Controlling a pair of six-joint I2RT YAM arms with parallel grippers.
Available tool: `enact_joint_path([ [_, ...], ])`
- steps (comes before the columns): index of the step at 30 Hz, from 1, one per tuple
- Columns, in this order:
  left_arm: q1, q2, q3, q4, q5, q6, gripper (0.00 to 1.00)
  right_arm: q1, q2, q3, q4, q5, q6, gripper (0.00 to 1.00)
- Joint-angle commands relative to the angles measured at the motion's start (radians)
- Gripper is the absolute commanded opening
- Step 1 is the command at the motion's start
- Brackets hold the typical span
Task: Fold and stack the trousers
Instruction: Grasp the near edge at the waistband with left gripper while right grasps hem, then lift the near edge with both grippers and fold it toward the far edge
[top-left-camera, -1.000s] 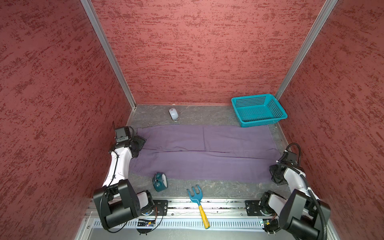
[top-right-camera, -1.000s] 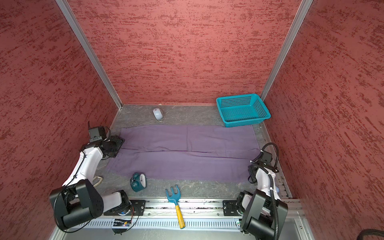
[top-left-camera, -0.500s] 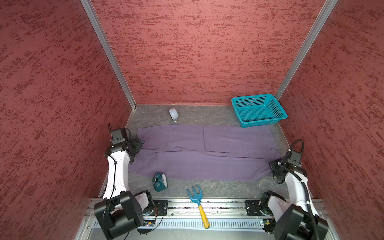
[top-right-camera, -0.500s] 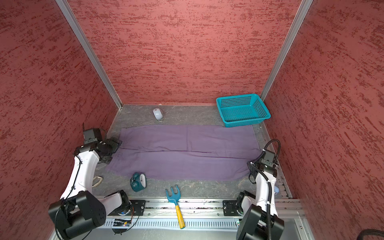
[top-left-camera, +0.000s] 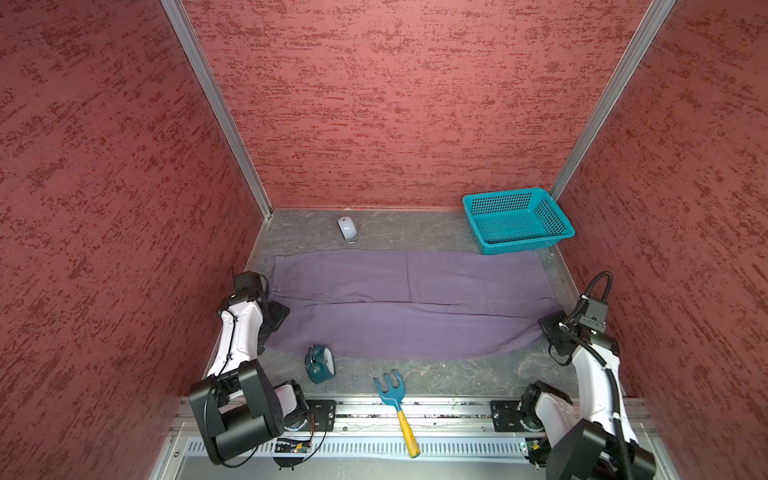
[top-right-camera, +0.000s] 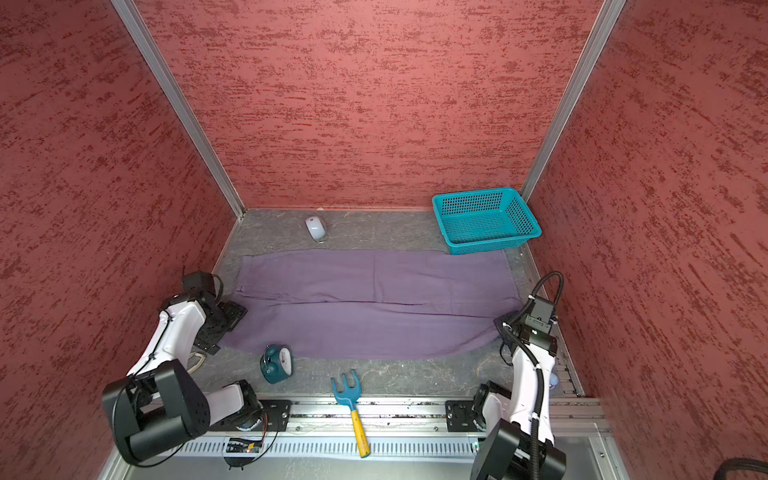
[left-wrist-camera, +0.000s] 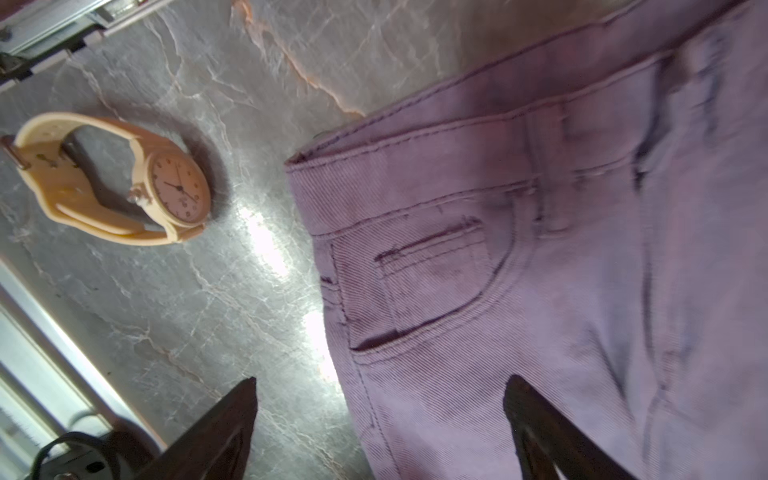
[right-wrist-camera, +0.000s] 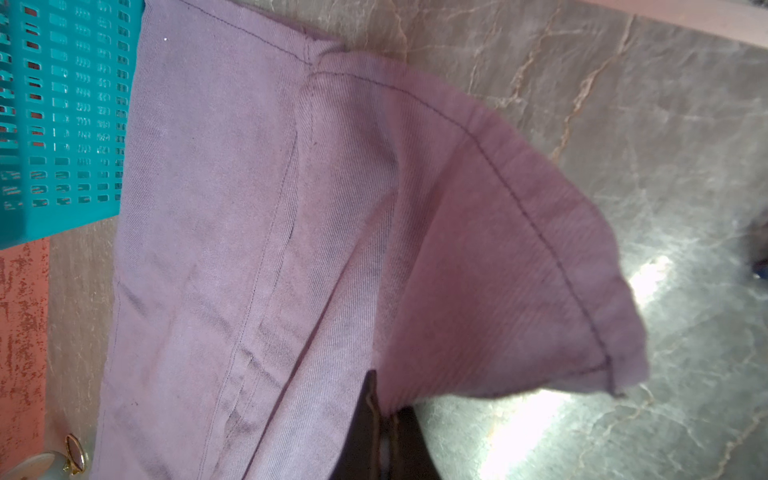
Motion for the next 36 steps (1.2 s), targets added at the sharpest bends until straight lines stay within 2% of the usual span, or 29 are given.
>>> enact_joint_path([
  [1,-0.005,0.042,-0.025,0.005,-0.071,-0.023,0.93,-0.003,0.012,0.018,0.033,-0.009,-0.03,0.0],
  [7,0.001,0.088,-0.081,0.097,-0.079,-0.041,0.93,-0.003,0.041,0.021,0.053,-0.015,-0.028,0.0],
  [9,0.002,0.129,-0.081,0.137,-0.071,-0.041,0.9,-0.003,0.05,0.019,0.058,-0.019,-0.025,0.0],
  [10,0.002,0.15,-0.081,0.164,-0.065,-0.04,0.85,-0.003,0.052,0.018,0.061,-0.021,-0.022,0.0],
  [12,0.002,0.191,-0.082,0.211,-0.042,-0.041,0.74,-0.004,0.055,0.016,0.064,-0.023,-0.017,0.0],
  [15,0.008,0.247,-0.069,0.251,-0.016,-0.045,0.41,-0.002,0.055,0.019,0.061,-0.012,-0.013,0.0],
  [18,0.023,0.274,-0.04,0.244,-0.003,-0.041,0.04,-0.003,0.052,0.04,0.047,0.007,-0.018,0.0],
  [19,0.032,0.267,-0.033,0.234,0.004,-0.04,0.0,-0.003,0.05,0.054,0.04,0.016,-0.022,0.0],
  [23,0.079,0.18,0.021,0.188,0.058,-0.032,0.0,-0.003,0.05,0.127,0.015,0.049,-0.044,0.0],
  [28,0.168,0.048,0.157,0.072,0.153,-0.03,0.0,-0.003,0.045,0.251,-0.023,0.088,-0.061,0.0],
  [36,0.264,-0.091,0.354,-0.047,0.168,0.008,0.0,-0.003,0.017,0.408,-0.067,0.155,-0.075,0.0],
])
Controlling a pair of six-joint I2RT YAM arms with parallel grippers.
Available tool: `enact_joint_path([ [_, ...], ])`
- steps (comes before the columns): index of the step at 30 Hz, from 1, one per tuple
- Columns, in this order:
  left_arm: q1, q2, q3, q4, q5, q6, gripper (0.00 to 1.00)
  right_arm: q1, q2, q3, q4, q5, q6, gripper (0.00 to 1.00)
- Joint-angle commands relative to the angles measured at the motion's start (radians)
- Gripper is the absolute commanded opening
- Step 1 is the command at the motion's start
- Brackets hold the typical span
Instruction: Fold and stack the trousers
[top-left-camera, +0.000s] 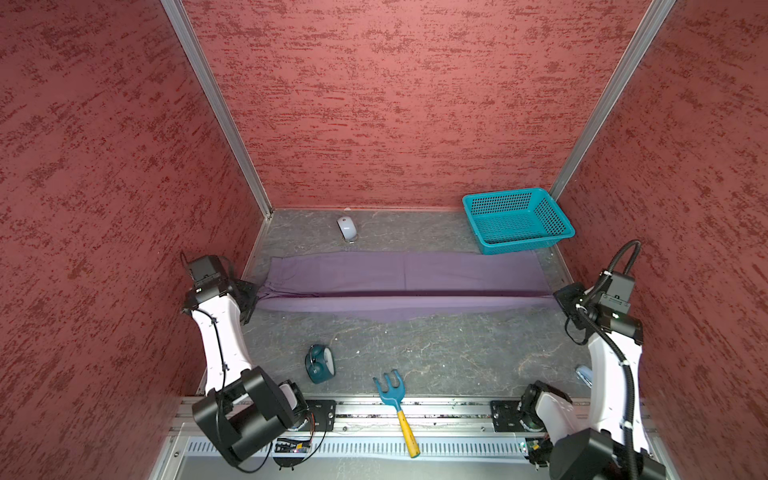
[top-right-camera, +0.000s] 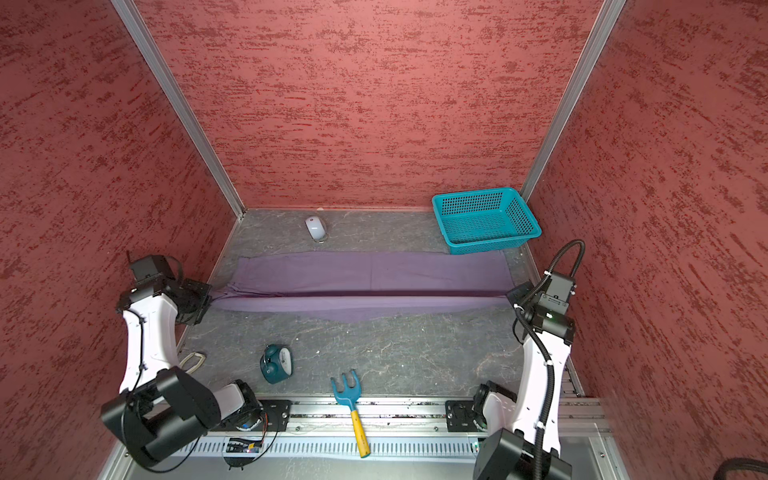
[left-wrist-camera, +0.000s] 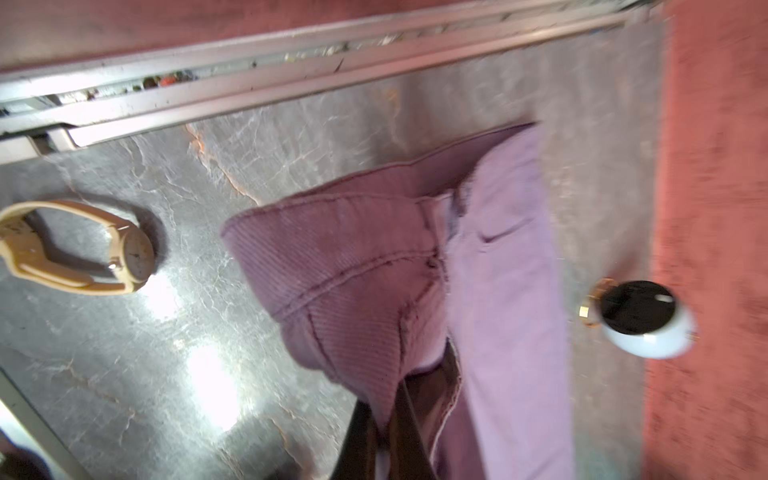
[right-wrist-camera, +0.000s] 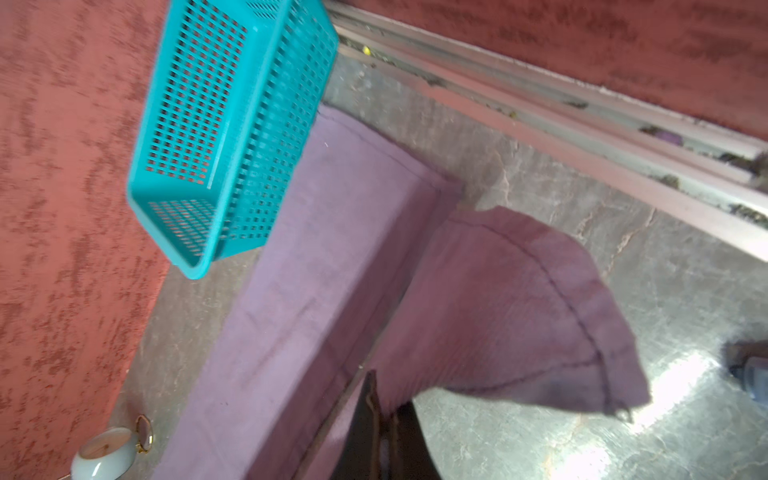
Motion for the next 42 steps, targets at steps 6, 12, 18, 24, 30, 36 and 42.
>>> enact_joint_path([
  [6,0.043,0.023,0.173,-0.006,-0.099,0.018,0.0,-0.011,0.002,0.103,0.056,0.136,0.009,0.0],
  [12,-0.015,0.113,0.254,0.018,-0.148,0.014,0.0,-0.011,0.031,0.088,0.083,0.122,0.037,0.0],
  [18,-0.116,0.193,0.277,0.038,-0.242,0.01,0.0,-0.011,0.064,0.068,0.12,0.125,0.058,0.0],
  [24,-0.135,0.27,0.266,0.06,-0.259,0.002,0.0,-0.011,0.135,0.081,0.148,0.116,0.066,0.0],
  [30,-0.148,0.318,0.272,0.077,-0.271,-0.005,0.0,-0.011,0.175,0.082,0.173,0.102,0.081,0.0],
  [36,-0.152,0.335,0.265,0.083,-0.286,0.005,0.0,-0.012,0.183,0.085,0.18,0.116,0.069,0.0],
  [42,-0.155,0.336,0.236,0.11,-0.285,0.004,0.0,-0.011,0.205,0.062,0.241,0.103,0.065,0.0],
])
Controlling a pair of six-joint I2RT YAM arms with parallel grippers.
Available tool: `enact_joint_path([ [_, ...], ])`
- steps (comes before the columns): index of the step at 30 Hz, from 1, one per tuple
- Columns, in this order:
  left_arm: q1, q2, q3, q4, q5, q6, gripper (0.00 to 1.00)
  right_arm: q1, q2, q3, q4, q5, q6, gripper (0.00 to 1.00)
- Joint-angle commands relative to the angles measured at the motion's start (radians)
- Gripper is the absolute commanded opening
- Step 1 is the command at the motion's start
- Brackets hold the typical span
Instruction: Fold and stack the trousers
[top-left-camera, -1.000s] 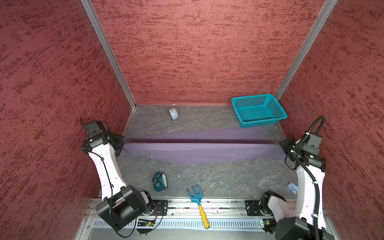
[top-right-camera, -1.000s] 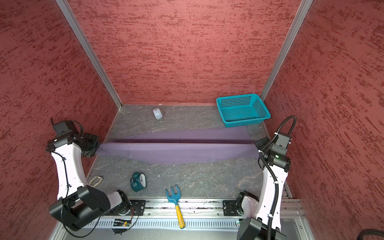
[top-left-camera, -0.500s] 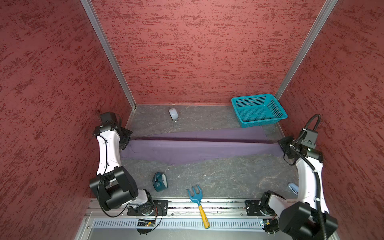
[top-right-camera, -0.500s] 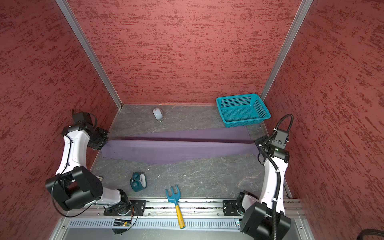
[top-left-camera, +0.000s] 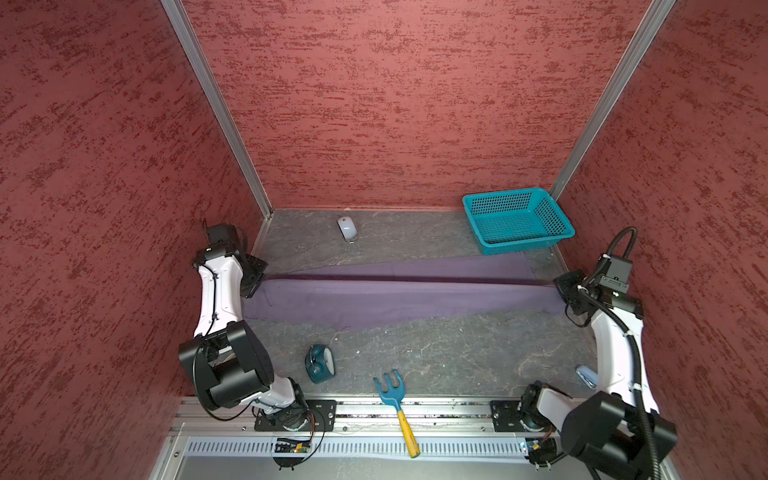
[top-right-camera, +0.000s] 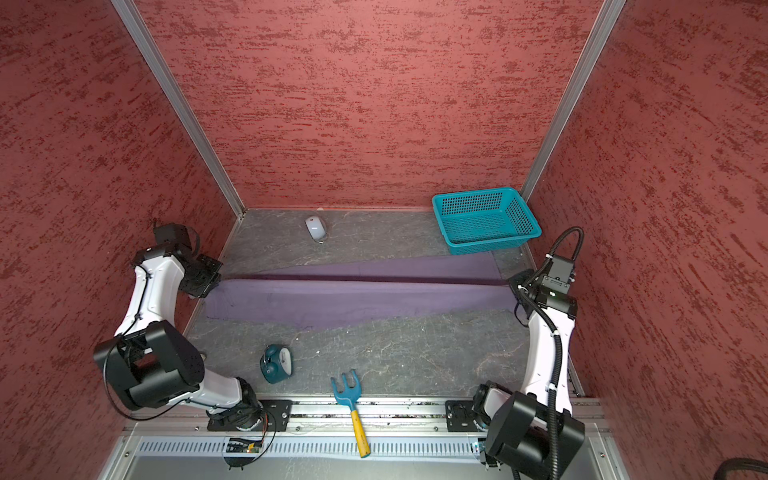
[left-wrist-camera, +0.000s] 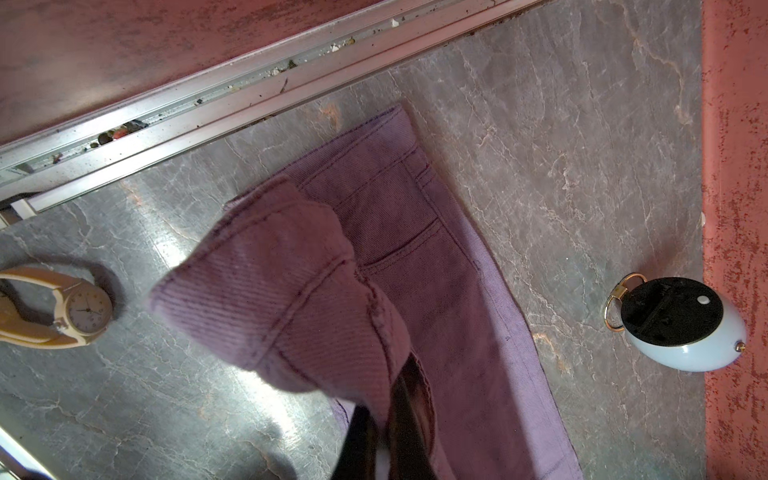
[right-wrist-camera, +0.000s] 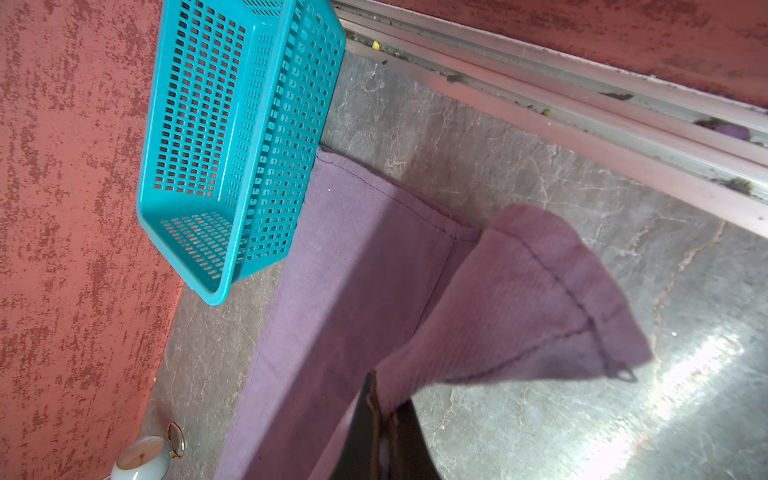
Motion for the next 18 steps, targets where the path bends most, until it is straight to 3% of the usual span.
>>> enact_joint_path([
  [1,0.019,0.014,-0.002,0.142,-0.164,0.005,0.0,-0.023,0.023,-0.008,0.184,0.126,-0.008,0.0],
  [18,-0.034,0.116,0.017,0.215,-0.189,-0.016,0.0,0.04,0.347,0.07,0.401,0.09,-0.023,0.0],
])
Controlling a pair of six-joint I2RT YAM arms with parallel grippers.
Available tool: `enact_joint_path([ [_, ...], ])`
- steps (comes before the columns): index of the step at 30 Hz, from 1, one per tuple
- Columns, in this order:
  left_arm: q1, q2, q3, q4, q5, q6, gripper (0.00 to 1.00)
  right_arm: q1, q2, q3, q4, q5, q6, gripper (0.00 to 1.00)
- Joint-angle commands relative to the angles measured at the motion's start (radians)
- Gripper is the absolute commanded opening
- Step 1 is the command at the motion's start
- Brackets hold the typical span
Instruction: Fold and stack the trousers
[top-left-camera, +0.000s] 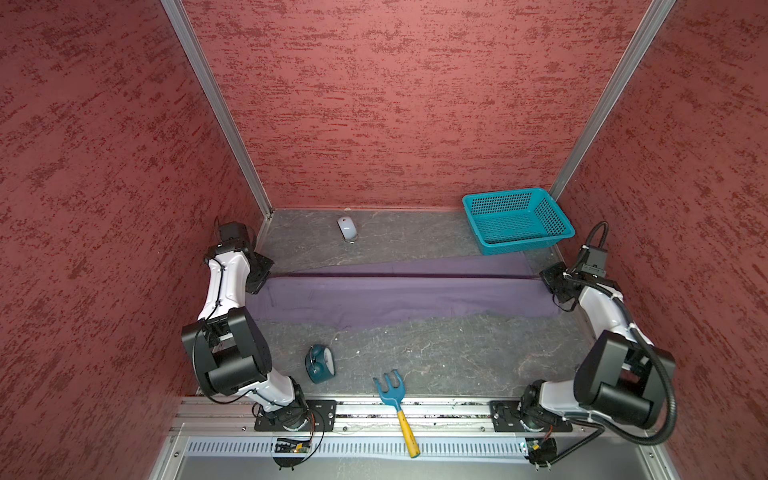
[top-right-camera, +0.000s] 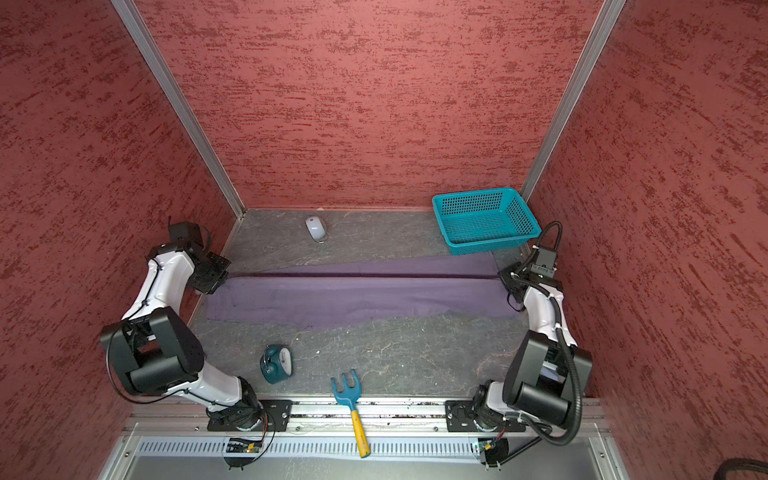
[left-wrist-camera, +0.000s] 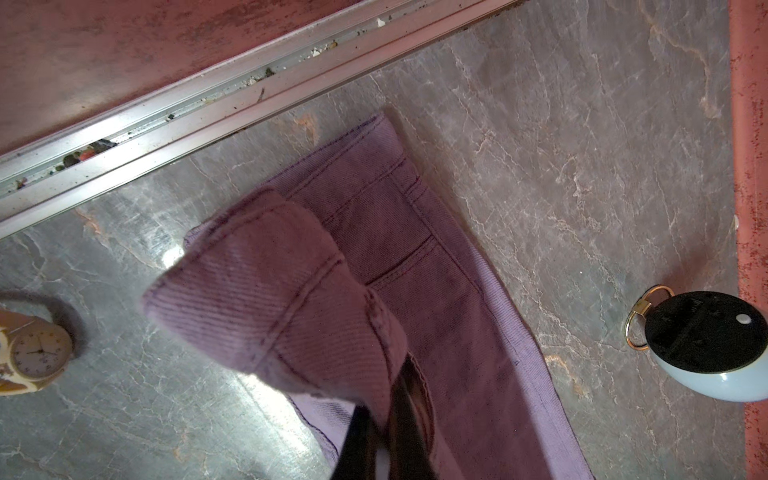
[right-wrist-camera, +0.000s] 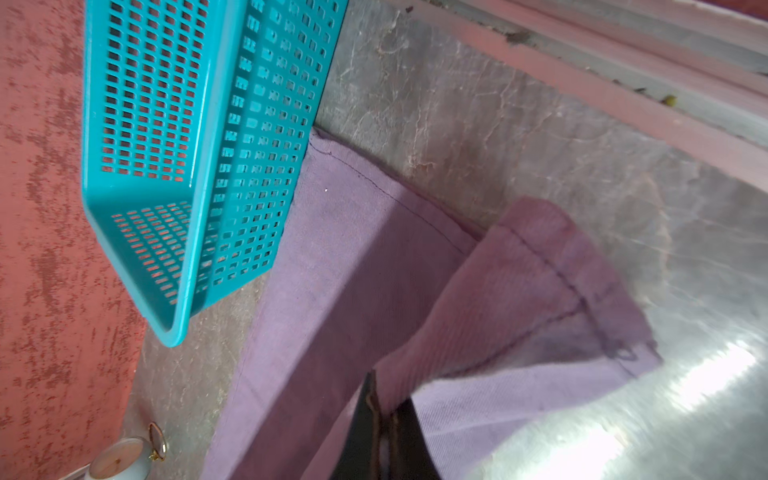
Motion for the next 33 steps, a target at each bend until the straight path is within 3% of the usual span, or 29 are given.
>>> enact_joint_path([
  [1,0.016,0.035,0.025,0.13,-0.147,-0.008,0.0,-0.015,0.03,0.078,0.164,0.136,-0.02,0.0],
  [18,-0.019,0.172,0.078,0.156,-0.16,-0.007,0.0,0.055,0.23,0.169,0.274,0.168,-0.047,0.0],
  [33,-0.019,0.206,0.082,0.164,-0.173,0.006,0.0,0.096,0.256,0.208,0.394,0.206,-0.057,0.0],
])
